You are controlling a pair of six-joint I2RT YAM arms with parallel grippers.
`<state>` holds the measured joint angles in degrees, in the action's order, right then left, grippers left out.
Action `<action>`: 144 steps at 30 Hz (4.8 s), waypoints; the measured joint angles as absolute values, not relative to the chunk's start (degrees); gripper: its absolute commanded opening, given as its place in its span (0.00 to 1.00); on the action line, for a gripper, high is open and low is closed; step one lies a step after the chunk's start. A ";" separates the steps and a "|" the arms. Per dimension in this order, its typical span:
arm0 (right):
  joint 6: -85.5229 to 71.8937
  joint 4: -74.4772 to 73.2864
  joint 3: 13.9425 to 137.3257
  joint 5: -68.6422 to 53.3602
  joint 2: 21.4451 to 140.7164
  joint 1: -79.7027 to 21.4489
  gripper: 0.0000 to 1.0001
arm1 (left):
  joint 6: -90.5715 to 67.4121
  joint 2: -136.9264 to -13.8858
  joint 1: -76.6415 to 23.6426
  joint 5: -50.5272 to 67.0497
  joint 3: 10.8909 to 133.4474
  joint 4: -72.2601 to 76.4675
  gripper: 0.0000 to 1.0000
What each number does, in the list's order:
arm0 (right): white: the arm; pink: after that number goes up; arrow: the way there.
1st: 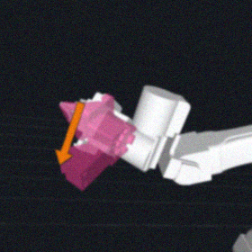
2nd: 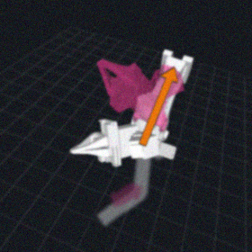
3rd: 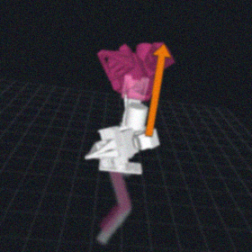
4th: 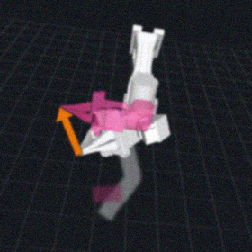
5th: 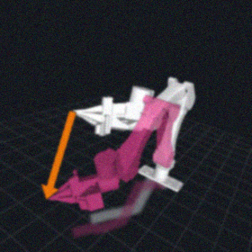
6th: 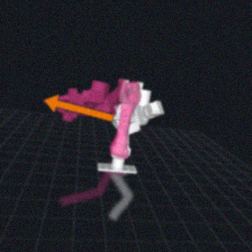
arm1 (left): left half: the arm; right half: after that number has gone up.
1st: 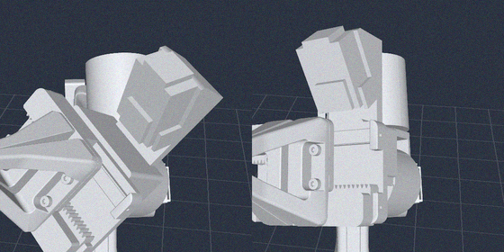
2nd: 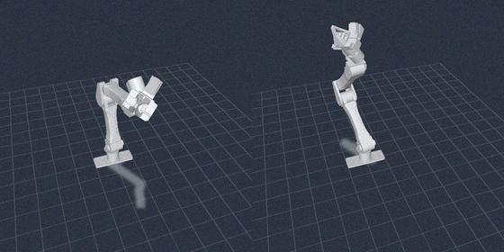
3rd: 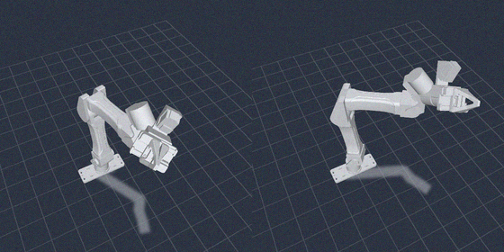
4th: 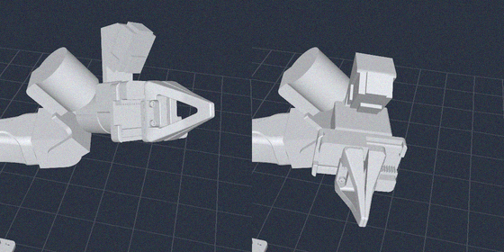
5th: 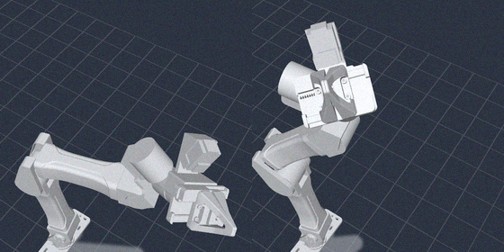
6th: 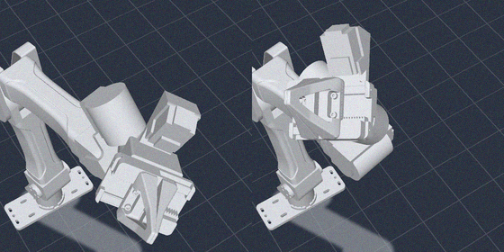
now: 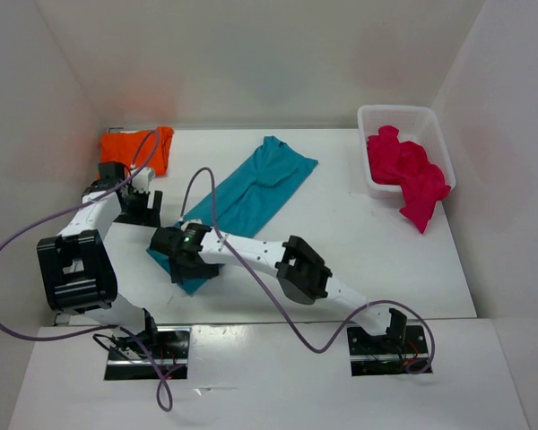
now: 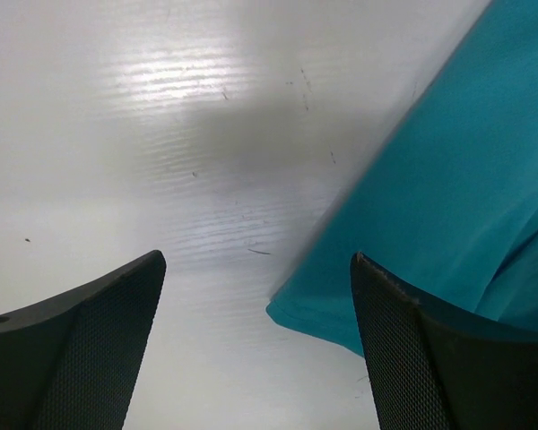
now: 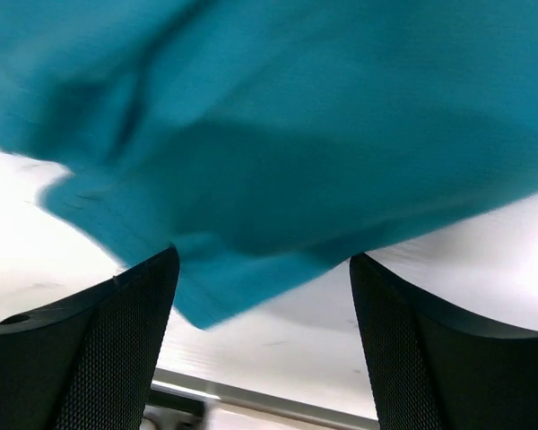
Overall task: Fold and stack the t-shirts
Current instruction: Rotate the tshirt 90 degrees, then grab the bottom of the folded rectangular tshirt with both arms
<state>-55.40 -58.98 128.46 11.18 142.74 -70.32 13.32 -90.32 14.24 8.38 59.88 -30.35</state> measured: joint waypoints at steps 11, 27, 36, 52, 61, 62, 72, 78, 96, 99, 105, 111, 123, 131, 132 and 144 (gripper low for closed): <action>-56.84 -69.71 149.84 12.29 154.41 -71.44 0.40 | 15.00 -89.25 19.09 11.00 59.92 -29.98 0.90; -71.16 -43.48 76.84 4.95 112.84 -67.90 0.00 | 22.39 -89.01 18.65 17.37 62.46 -34.98 0.92; -74.00 -37.76 60.07 4.80 100.47 -65.10 0.22 | 32.97 -87.61 -1.61 13.50 66.35 -37.45 0.95; -72.90 -38.76 42.96 6.28 62.33 -63.11 0.60 | 68.07 -60.77 -24.14 0.45 52.60 -40.99 0.98; -78.48 -32.12 41.28 4.08 72.23 -67.00 0.59 | 101.69 -6.35 -34.11 1.96 26.83 -51.64 0.78; -78.50 -31.73 41.63 3.97 74.41 -67.16 0.59 | 103.55 -6.20 -34.72 2.50 26.39 -52.40 0.80; -78.65 -28.75 41.91 2.63 76.71 -67.51 0.61 | 111.57 -21.96 -42.06 3.79 23.62 -52.95 0.84; -78.81 -27.22 41.89 0.86 78.11 -67.51 0.61 | 112.53 -28.95 -47.22 4.40 19.09 -48.05 0.85; -78.28 -25.04 42.00 -3.57 84.99 -67.48 0.61 | 113.58 -36.67 -47.46 6.81 17.56 -37.65 0.60; -78.15 -24.21 42.00 -4.08 85.10 -67.48 0.61 | 113.71 -36.49 -47.46 9.06 17.56 -37.04 0.57; -78.15 -23.57 42.00 -4.80 85.62 -67.48 0.61 | 113.65 -34.83 -47.97 12.43 17.93 -37.04 0.37; -78.39 -22.57 41.89 -5.08 86.52 -67.48 0.63 | 113.65 -27.05 -48.05 13.47 17.67 -37.95 0.42; -78.22 -19.92 44.53 -8.58 92.20 -65.87 0.04 | 113.82 -32.03 -48.18 6.17 17.76 -40.77 0.51; -77.19 -22.65 41.87 -7.38 87.88 -61.19 0.00 | 113.82 -26.89 -48.58 5.93 17.50 -40.40 0.51; -76.58 -24.01 41.08 -6.72 86.17 -59.42 0.00 | 113.82 -26.98 -48.58 5.96 17.50 -40.21 0.52; -66.48 -31.53 34.70 -5.69 73.91 -47.72 0.63 | 113.86 -41.91 -53.95 11.42 18.37 -28.29 0.82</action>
<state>-66.48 -31.53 34.70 -5.69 73.91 -47.72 113.86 -41.91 -53.95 11.42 18.37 -28.29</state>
